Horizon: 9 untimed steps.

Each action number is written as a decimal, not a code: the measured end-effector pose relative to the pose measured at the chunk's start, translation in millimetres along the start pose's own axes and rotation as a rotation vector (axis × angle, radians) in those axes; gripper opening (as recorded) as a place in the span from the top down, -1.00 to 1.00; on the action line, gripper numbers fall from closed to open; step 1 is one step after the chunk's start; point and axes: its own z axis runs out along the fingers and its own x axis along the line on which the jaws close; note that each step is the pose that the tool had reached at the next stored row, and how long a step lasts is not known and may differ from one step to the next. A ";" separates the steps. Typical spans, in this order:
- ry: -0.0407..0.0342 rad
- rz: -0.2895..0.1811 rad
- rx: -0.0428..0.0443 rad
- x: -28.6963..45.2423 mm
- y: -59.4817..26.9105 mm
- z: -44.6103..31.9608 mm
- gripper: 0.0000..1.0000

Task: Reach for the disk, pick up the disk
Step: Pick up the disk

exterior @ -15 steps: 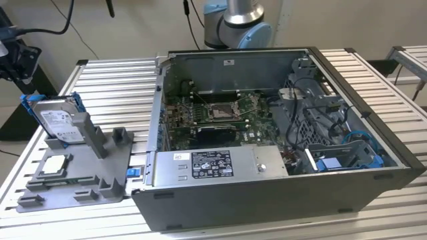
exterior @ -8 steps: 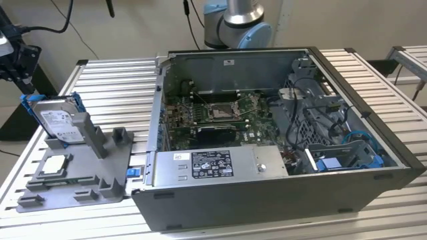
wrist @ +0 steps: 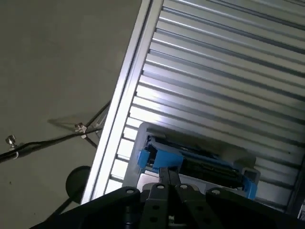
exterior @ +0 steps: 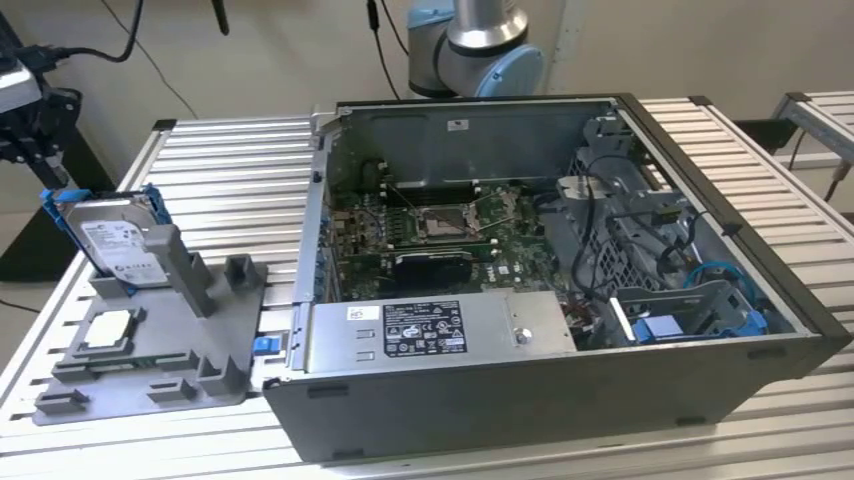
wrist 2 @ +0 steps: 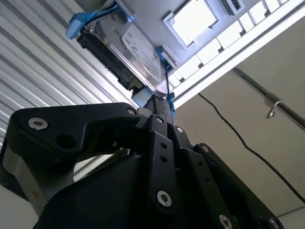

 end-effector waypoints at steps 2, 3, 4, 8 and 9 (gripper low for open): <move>0.0014 -0.036 0.0000 0.0 0.0 0.0 1.00; 0.0021 -0.055 0.0000 0.0 0.0 0.0 1.00; 0.0028 -0.073 0.0000 0.0 0.0 0.0 1.00; 0.0057 -0.147 0.0001 0.0 0.0 0.0 1.00; 0.0064 -0.163 0.0001 0.0 0.0 0.0 1.00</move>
